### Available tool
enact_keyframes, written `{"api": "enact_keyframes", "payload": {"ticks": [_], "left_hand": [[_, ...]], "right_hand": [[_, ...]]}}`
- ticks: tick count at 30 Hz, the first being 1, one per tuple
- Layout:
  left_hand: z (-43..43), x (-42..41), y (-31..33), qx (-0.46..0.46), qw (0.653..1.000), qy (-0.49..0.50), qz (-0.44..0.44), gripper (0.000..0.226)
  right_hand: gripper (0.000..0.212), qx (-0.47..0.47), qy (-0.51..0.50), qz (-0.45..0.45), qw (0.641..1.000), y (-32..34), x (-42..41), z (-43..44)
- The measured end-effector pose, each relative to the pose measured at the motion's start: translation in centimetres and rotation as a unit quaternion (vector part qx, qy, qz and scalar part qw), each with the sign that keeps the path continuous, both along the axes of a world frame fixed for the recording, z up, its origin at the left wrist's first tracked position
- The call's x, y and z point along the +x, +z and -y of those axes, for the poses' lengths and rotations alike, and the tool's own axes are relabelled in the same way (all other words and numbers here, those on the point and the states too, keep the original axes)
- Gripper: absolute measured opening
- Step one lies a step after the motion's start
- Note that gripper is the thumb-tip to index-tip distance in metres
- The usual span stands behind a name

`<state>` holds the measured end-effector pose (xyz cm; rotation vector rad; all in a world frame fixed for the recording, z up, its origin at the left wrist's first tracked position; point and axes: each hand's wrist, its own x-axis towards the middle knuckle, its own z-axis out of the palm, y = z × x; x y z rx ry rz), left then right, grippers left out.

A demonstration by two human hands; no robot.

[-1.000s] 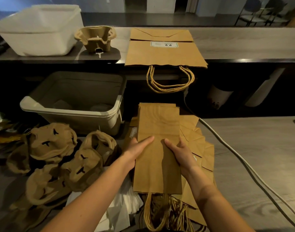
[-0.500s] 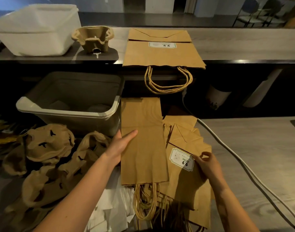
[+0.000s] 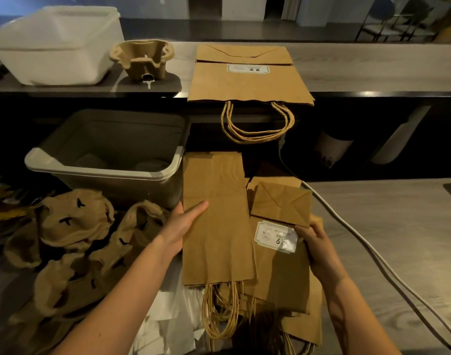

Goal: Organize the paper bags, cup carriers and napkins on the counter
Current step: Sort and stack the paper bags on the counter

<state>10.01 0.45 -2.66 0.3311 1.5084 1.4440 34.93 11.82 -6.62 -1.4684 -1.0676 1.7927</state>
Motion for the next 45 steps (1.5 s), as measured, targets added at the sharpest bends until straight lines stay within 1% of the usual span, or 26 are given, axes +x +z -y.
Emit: {"api": "enact_keyframes", "payload": {"ticks": [2,4,8,10,12,13,15,18,20,22,24,26,27,28,30,31,33,34,36,37,38,39,41,42,44,45], "left_hand": [[0.1,-0.1,0.0,-0.004,1.0,0.001,0.003,0.044],[0.1,-0.1,0.0,-0.007,1.0,-0.001,0.002,0.042],[0.1,-0.2,-0.1,-0.016,1.0,-0.005,-0.003,0.043],[-0.1,-0.1,-0.3,-0.023,1.0,-0.009,-0.004,0.049],[-0.2,0.1,-0.5,-0.029,0.999,-0.018,-0.011,0.05],[-0.3,0.3,-0.6,-0.035,0.999,-0.024,-0.018,0.049],[-0.6,0.8,-0.4,-0.045,0.997,-0.044,-0.036,0.047],[-1.1,1.6,-0.3,-0.034,0.996,-0.071,-0.033,0.046],[-1.3,2.2,-0.2,-0.035,0.995,-0.083,-0.047,0.046],[-1.5,2.5,-0.4,-0.054,0.994,-0.081,-0.055,0.052],[-1.4,2.6,-0.5,-0.064,0.995,-0.064,-0.046,0.053],[-1.5,2.6,-0.6,-0.07,0.996,-0.037,-0.028,0.053],[-1.5,2.7,-0.5,-0.079,0.996,-0.03,-0.031,0.058],[-1.5,2.8,-0.3,-0.09,0.995,-0.026,-0.037,0.067],[-1.7,3.0,-0.1,-0.098,0.994,-0.028,-0.032,0.091],[-1.7,3.0,-0.1,-0.094,0.995,-0.034,-0.03,0.09],[-1.5,3.3,0.3,-0.089,0.994,-0.054,-0.023,0.061],[-1.4,3.1,-0.1,-0.099,0.993,-0.057,-0.012,0.063],[-1.3,3.1,-0.4,-0.114,0.992,-0.057,0.005,0.087],[-1.4,3.2,-0.5,-0.108,0.993,-0.057,-0.005,0.096],[-1.5,3.4,-0.5,-0.107,0.992,-0.055,-0.027,0.101],[-1.8,3.5,-0.6,-0.113,0.991,-0.049,-0.049,0.1],[-2.0,3.4,-0.8,-0.132,0.986,-0.034,-0.096,0.094],[-1.9,3.2,-0.7,-0.133,0.986,-0.03,-0.099,0.096],[-1.7,2.5,-0.7,-0.116,0.99,-0.03,-0.072,0.106],[-1.5,2.1,-0.6,-0.109,0.992,-0.025,-0.059,0.105]], "right_hand": [[0.011,-0.014,-0.028,-0.052,0.998,0.1,0.3,-0.2],[0.013,-0.036,-0.055,-0.063,0.996,0.2,1.1,-1.0],[0.035,-0.069,-0.106,-0.09,0.988,0.8,3.0,-2.8],[0.037,-0.099,-0.114,-0.111,0.982,1.5,3.7,-3.5],[0.034,-0.131,-0.102,-0.135,0.977,2.4,3.5,-4.0],[0.036,-0.132,-0.09,-0.139,0.977,2.9,3.0,-4.0],[0.042,-0.107,-0.058,-0.149,0.981,3.5,1.1,-3.7],[0.04,-0.061,0.008,-0.161,0.985,3.7,-2.3,-2.4],[0.043,-0.032,0.019,-0.138,0.99,3.8,-4.4,-1.5],[0.047,0.004,0.026,-0.106,0.994,3.8,-5.9,-0.6],[0.046,0.024,0.041,-0.09,0.995,3.8,-6.8,0.3],[0.043,0.02,0.064,-0.082,0.994,3.4,-7.3,1.0],[0.044,0.012,0.079,-0.071,0.994,3.1,-7.6,1.3],[0.051,0.004,0.093,-0.056,0.994,3.0,-7.9,1.8],[0.059,0.013,0.107,-0.02,0.994,2.5,-8.4,2.7],[0.059,0.022,0.1,-0.005,0.995,2.2,-8.6,2.9],[0.059,0.035,0.073,0.013,0.997,2.3,-8.7,3.2],[0.058,0.049,0.061,0.021,0.997,2.5,-8.6,3.1],[0.058,0.087,0.052,0.049,0.994,2.8,-8.3,2.9],[0.057,0.109,0.064,0.065,0.99,3.0,-8.3,2.8],[0.058,0.126,0.082,0.081,0.985,3.3,-8.4,2.8],[0.061,0.13,0.1,0.091,0.982,3.3,-8.6,2.7],[0.065,0.124,0.126,0.087,0.98,3.4,-8.9,2.4],[0.063,0.115,0.132,0.068,0.982,3.7,-8.9,2.3],[0.049,0.089,0.114,0.009,0.989,4.0,-8.3,1.9],[0.043,0.089,0.092,0.003,0.992,3.9,-7.5,1.6]]}}
